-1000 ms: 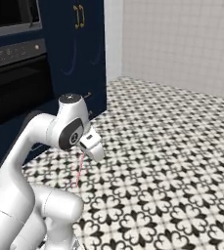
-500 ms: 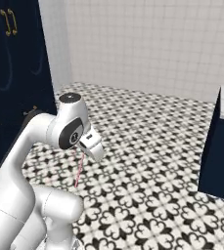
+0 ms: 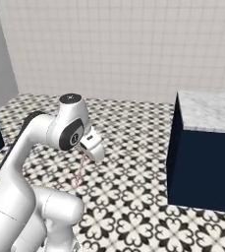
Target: Take a straw from the drawer in front and place it inside the glass cup on the dining counter.
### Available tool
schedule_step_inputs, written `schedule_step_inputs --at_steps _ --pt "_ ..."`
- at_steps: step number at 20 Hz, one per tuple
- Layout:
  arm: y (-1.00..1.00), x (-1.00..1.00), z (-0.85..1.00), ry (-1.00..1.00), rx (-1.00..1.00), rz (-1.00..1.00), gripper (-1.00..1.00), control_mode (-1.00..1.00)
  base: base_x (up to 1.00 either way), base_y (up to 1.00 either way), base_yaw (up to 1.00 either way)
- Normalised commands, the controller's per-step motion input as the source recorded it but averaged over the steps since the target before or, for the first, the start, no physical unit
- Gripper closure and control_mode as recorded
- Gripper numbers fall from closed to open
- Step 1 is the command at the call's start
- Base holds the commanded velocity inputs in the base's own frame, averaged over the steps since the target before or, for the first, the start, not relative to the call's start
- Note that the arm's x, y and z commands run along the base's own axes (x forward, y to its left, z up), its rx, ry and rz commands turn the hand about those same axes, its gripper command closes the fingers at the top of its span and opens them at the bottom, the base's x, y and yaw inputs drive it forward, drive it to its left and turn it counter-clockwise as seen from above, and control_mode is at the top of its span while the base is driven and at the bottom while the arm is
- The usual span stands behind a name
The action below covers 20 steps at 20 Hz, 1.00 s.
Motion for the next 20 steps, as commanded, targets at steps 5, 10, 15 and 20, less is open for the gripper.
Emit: schedule_step_inputs --at_steps 5,10,15,20 --pt "0.00 0.00 0.00 0.00 0.00 0.00 1.00 1.00 1.00 0.58 -0.46" --pt "0.00 0.00 0.00 0.00 0.00 0.00 1.00 1.00 0.99 0.79 -0.46" --pt "0.00 0.00 0.00 0.00 0.00 0.00 1.00 1.00 0.86 0.97 -0.43" --pt "0.00 0.00 0.00 0.00 0.00 0.00 1.00 1.00 0.73 1.00 -0.40"
